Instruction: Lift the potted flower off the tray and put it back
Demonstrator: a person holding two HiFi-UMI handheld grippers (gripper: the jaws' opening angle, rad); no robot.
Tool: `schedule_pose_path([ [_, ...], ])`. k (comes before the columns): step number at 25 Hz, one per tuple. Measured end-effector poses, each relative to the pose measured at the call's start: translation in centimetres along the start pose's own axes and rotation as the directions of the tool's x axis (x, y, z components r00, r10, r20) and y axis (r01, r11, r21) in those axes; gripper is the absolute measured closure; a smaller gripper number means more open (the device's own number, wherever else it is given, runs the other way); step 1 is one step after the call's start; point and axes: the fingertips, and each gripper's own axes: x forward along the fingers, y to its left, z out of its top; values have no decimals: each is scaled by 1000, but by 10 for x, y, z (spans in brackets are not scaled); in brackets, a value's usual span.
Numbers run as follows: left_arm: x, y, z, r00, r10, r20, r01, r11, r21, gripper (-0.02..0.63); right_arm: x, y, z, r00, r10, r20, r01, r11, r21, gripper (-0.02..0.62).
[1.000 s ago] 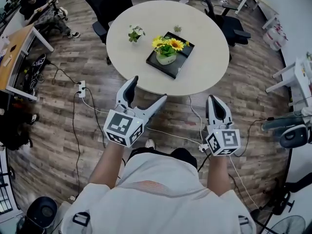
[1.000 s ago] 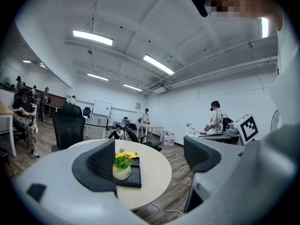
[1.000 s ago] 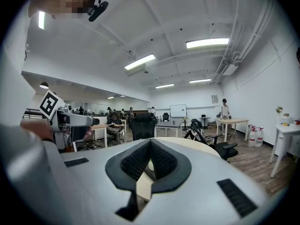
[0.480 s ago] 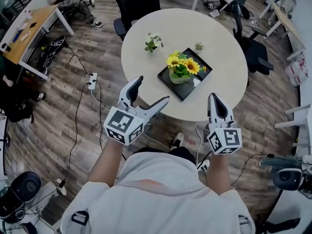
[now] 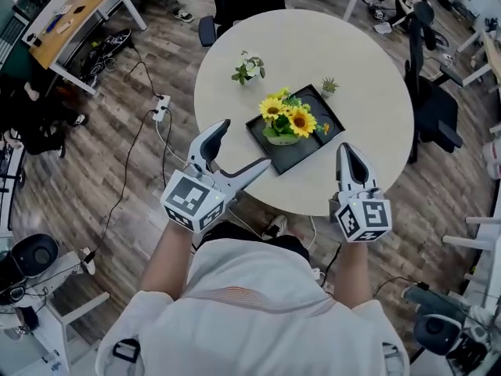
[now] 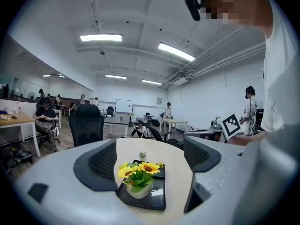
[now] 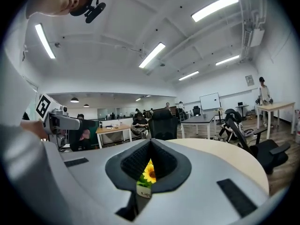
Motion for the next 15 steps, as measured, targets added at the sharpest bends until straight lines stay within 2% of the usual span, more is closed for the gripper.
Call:
schedule_pose_path([
  [5,0,13,-7,1000,-19,1,19,1000,-18,167,18,8,-9,1000,20,-22,-19,1000,12,595],
  [8,1,21,-16,995,-88,-37,88,996,-12,167,23,19,-6,1000,5,-28,-5,1000,7,595],
  [12,7,31,-42,974,-183,-133,191,981,45,167,24,28,-12,998,-23,-54,23,1000,6,595],
  [15,22,40,-74,949,-234,-211,254,965,73,167,28,32,-22,996,-43,-83,44,999,13,595],
])
